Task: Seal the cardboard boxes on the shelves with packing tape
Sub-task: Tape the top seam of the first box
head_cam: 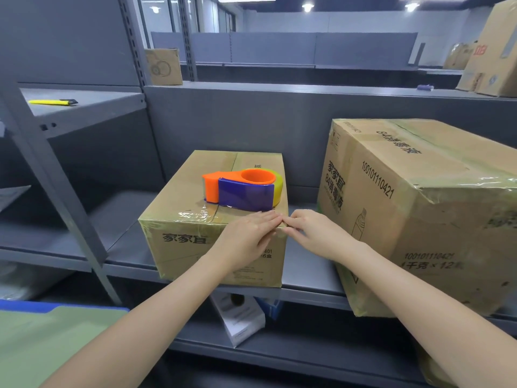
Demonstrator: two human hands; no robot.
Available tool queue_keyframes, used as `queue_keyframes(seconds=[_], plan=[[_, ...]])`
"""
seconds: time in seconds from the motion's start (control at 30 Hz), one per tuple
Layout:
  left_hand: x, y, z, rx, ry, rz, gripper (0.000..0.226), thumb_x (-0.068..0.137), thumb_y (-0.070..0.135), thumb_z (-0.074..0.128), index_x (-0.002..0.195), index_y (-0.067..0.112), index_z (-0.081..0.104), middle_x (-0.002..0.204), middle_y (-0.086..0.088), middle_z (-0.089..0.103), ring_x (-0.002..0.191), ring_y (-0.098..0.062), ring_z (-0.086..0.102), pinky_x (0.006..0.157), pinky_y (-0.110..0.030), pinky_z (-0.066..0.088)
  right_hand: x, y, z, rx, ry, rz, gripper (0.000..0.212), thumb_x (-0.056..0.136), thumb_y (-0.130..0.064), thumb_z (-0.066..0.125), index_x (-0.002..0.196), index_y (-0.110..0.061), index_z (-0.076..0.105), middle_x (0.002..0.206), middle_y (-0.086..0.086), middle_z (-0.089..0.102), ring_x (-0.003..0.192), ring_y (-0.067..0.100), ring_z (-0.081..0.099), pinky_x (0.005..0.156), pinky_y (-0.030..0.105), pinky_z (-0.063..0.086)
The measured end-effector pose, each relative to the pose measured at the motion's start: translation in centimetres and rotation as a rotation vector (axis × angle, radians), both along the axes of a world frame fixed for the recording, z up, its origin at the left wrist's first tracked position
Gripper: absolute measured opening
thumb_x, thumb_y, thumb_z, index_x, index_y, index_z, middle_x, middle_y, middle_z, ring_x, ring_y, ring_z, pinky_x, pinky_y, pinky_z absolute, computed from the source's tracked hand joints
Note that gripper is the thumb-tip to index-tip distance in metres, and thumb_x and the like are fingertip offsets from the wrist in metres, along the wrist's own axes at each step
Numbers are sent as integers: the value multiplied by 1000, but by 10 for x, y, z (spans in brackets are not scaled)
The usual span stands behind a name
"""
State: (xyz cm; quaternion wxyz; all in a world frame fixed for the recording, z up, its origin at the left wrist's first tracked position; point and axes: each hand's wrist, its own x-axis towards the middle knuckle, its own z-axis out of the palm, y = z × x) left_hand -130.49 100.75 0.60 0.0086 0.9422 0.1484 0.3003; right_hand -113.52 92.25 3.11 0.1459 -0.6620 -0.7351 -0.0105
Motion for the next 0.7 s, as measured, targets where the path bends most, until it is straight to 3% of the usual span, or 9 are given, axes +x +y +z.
queue_keyframes(seconds=[0.1, 0.2, 0.37, 0.5, 0.6, 0.7], plan=[[-14, -1, 5, 48, -49, 34, 30, 83, 7, 67, 113, 7, 67, 117, -7, 66, 108, -20, 63, 87, -33, 53, -6, -4, 3, 76, -112, -28, 37, 97, -33, 42, 126, -14, 56, 105, 6, 54, 95, 20, 48, 75, 31, 44], [-39, 7, 8, 70, -91, 88, 20, 76, 9, 75, 97, 8, 73, 101, -5, 72, 90, -21, 70, 69, -34, 58, -16, -6, 9, 235, -145, 1, 31, 89, -23, 56, 116, -8, 63, 106, 9, 57, 97, 23, 49, 79, 33, 47], [-84, 28, 10, -1, -106, 236, 21, 83, 16, 69, 104, 11, 72, 106, -4, 71, 93, -21, 68, 78, -34, 55, -40, 14, 24, 433, -179, -33, 27, 74, -9, 73, 98, 3, 69, 106, 19, 64, 100, 36, 59, 82, 44, 52], [-104, 41, 11, -96, -83, 252, 25, 90, 16, 59, 113, 11, 68, 117, -2, 66, 108, -18, 62, 90, -32, 49, -57, 42, 24, 382, -200, -56, 40, 87, -21, 61, 123, -3, 56, 126, 14, 56, 120, 30, 48, 101, 39, 38], [-106, 46, 15, -81, -88, 256, 23, 91, 18, 59, 110, 12, 69, 107, -3, 70, 97, -20, 66, 81, -28, 49, -62, 63, 22, 304, -209, -131, 53, 93, -33, 52, 139, -10, 37, 138, 7, 46, 129, 22, 39, 108, 31, 26], [-103, 56, 25, -108, -157, 285, 28, 92, 20, 57, 118, 13, 64, 94, -5, 69, 85, -21, 62, 72, -31, 49, -62, 77, 25, 224, -172, -211, 49, 93, -38, 51, 134, -13, 41, 131, 4, 53, 122, 20, 45, 104, 31, 30]])
